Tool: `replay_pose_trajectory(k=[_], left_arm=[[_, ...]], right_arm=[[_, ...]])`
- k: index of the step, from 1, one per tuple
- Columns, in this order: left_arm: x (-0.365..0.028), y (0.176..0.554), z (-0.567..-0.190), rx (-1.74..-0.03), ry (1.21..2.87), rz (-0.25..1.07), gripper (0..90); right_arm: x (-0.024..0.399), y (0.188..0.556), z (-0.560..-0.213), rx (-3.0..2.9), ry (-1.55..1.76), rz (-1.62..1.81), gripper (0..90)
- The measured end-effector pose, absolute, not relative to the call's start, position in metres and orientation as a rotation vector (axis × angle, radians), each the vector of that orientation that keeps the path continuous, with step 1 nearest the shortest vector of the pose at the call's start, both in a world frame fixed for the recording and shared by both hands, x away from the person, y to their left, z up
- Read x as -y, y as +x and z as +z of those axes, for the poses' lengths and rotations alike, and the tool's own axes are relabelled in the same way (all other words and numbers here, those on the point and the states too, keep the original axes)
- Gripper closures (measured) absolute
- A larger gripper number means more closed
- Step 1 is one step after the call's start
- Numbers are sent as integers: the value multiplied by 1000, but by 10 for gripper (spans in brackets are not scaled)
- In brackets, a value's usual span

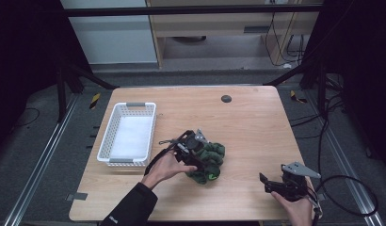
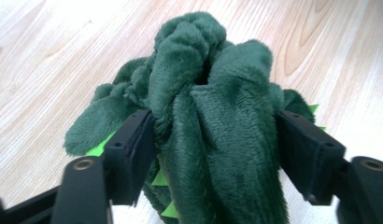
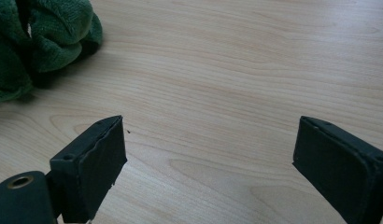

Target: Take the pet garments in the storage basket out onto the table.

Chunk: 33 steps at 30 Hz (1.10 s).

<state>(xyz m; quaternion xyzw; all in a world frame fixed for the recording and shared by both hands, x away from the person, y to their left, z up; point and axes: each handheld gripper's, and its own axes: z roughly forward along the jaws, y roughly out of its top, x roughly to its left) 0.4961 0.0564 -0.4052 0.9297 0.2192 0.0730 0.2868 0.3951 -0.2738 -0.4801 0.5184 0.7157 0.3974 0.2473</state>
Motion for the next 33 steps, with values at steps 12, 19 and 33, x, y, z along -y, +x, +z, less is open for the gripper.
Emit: replay_pose_trajectory(k=[12,19,33], left_arm=[[-75,480,-391,-559,2405,232,245],[-96,471,-386,-600,2345,254,242],[-150,449,-403,-766,2165,320,239]], right_arm=[[274,395,-480,-1949,1420,1084,92],[274,395,-480,-1947,1416,1082,92],[273,395,-481,-1950,1419,1076,91]])
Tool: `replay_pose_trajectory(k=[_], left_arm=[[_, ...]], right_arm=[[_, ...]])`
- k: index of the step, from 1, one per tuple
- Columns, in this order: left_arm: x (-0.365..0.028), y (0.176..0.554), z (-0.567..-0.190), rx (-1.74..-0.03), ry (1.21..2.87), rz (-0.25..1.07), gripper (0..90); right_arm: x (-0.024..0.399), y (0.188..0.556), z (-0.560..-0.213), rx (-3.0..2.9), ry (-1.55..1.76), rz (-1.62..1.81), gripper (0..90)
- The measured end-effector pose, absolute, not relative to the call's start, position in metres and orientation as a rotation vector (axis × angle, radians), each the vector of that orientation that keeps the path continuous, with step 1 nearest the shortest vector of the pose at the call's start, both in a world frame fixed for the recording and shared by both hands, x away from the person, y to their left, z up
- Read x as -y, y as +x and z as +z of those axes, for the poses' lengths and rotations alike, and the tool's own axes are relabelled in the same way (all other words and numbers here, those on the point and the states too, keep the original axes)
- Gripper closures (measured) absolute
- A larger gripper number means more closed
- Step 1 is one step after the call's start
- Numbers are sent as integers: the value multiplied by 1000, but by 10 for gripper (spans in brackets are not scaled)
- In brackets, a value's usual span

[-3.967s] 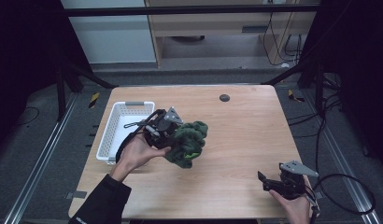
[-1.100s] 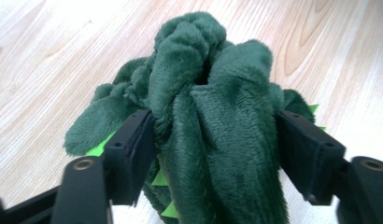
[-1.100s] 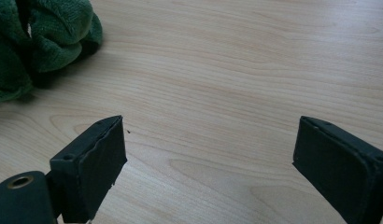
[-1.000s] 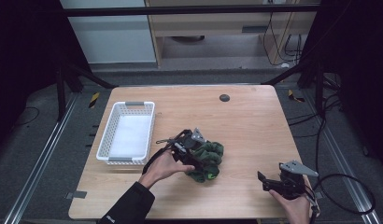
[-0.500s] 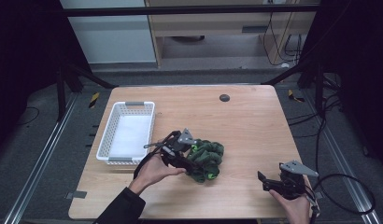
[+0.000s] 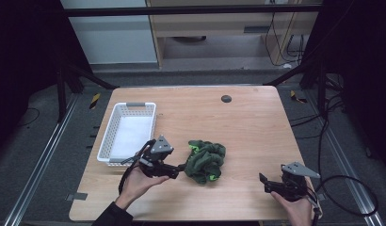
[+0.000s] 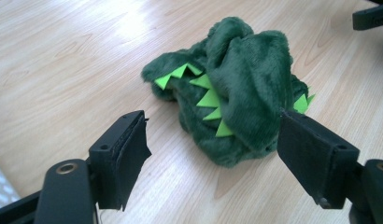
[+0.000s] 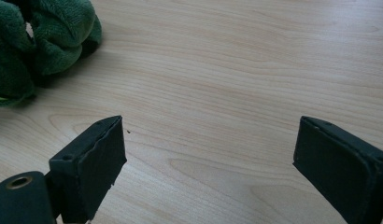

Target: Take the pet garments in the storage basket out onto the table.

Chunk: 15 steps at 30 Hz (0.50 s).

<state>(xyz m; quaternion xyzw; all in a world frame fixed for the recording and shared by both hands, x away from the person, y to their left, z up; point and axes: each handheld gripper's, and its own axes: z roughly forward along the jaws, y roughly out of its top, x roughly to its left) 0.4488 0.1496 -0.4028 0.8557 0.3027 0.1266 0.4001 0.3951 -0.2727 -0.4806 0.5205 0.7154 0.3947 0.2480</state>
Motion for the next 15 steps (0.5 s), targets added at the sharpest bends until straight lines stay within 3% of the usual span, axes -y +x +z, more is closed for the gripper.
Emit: replay_pose_trajectory(k=[15], left_arm=[[-198,428,-427,-926,2052,383,242]], right_arm=[[271,394,-482,-1962,1406,1071,89]])
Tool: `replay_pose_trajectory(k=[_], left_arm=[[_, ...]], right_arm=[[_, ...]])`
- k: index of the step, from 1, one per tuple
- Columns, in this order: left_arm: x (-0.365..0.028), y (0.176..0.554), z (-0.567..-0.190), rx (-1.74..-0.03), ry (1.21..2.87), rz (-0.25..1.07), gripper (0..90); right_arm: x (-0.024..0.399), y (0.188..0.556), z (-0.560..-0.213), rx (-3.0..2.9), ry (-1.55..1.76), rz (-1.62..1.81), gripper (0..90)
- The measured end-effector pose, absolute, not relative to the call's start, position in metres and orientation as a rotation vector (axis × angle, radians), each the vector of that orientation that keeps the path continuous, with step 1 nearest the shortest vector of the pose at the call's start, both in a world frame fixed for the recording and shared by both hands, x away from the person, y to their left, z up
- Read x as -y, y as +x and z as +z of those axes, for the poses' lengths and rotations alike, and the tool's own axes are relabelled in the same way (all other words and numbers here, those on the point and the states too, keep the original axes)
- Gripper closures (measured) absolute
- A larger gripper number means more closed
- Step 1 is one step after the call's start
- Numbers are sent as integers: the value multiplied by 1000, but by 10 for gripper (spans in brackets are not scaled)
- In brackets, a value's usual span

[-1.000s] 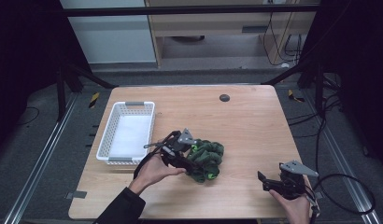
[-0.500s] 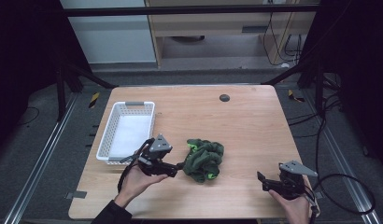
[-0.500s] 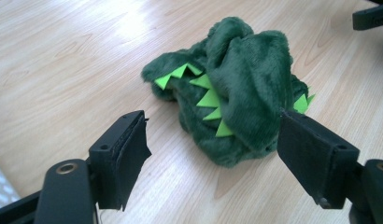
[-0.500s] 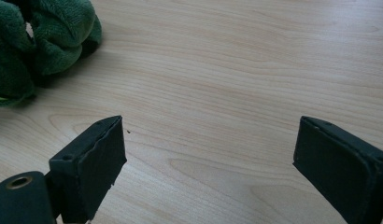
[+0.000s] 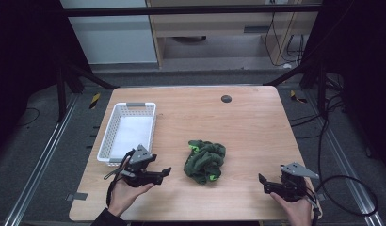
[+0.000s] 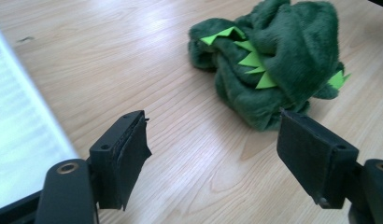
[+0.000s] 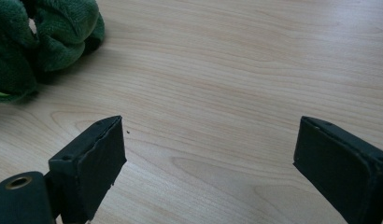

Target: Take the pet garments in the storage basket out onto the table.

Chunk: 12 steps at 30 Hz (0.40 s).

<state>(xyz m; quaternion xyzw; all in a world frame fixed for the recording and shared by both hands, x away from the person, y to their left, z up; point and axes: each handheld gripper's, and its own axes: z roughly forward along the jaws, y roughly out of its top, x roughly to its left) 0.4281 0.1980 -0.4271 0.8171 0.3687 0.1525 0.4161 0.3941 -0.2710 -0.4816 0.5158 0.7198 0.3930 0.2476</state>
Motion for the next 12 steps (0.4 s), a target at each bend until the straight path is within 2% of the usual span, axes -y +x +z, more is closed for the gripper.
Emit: replay_pose_trajectory(k=[12], left_arm=[[-231,409,-449,-1011,2003,446,237]], right_arm=[[271,394,-485,-1967,1382,1043,84]])
